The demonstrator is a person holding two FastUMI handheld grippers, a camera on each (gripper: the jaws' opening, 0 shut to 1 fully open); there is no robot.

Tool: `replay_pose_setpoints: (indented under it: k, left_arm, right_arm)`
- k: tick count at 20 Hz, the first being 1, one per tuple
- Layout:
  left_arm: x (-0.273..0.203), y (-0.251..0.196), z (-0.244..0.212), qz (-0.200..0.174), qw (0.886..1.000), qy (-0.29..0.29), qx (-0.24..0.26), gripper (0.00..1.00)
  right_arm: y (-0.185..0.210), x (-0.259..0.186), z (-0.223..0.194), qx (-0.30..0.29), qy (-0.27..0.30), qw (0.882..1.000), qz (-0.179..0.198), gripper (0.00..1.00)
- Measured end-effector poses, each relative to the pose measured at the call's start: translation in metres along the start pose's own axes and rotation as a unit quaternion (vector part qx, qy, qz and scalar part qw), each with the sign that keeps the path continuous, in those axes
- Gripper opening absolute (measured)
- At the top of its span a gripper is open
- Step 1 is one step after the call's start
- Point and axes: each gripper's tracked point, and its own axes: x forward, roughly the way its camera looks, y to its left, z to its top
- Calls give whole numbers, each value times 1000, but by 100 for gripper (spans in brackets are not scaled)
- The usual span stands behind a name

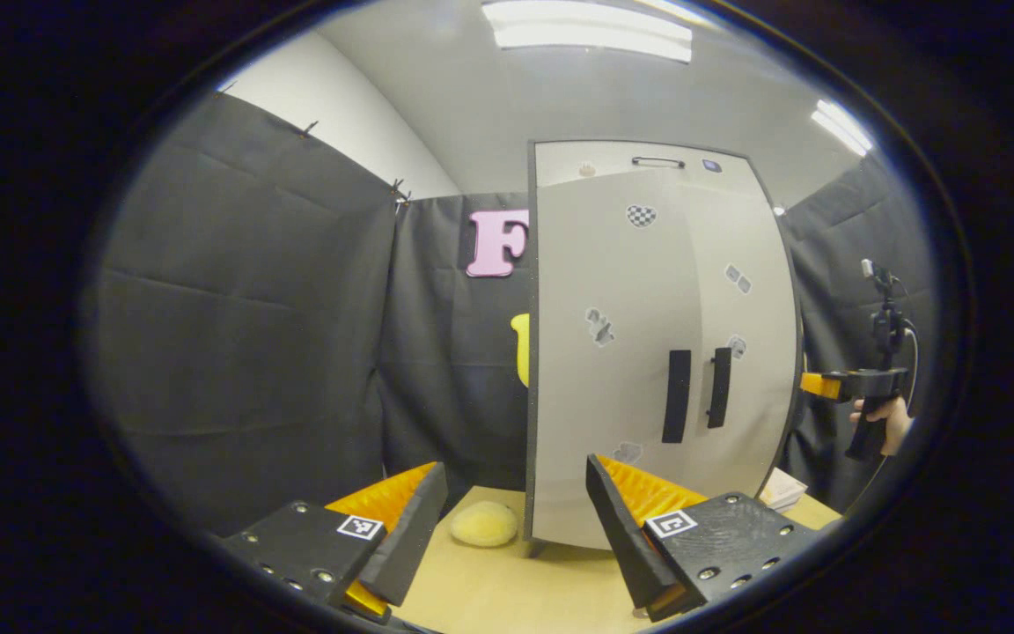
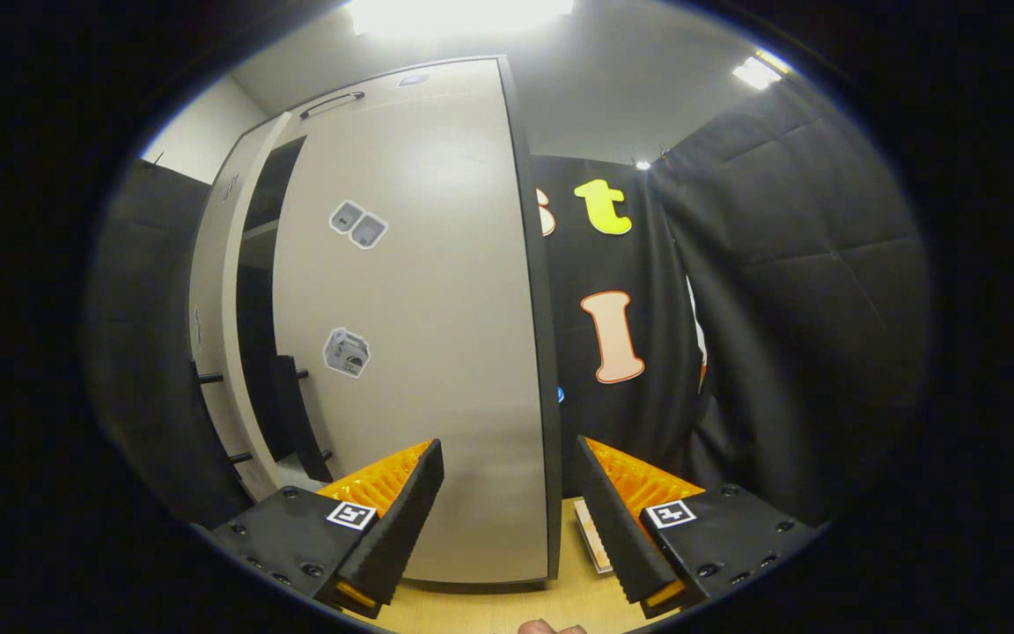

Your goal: Grasp the bottle in the cabinet with the left hand and place it on the coaster, then close the right door with the right hand and the left door with the left hand.

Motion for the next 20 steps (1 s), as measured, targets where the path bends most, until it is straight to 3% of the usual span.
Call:
replay_pose_setpoints:
  k: [3,10,16,20]
  left_arm:
    - [0,6,-3,3,1000,2,2,99]
    - [-2,14,-9,3,1000,12,-1,99]
    - [-4,24,-17,-15,1000,25,4,99]
    - [-2,22,-19,-30,999,25,-9,99]
  right_arm:
    - [21,1,-3,-3,6,1000,13,92]
    - [67,0,-3,-1,2,1000,28,95]
    - [89,-16,-17,6,4,1000,16,95]
    - [83,-32,-30,4,9,1000,-4,95]
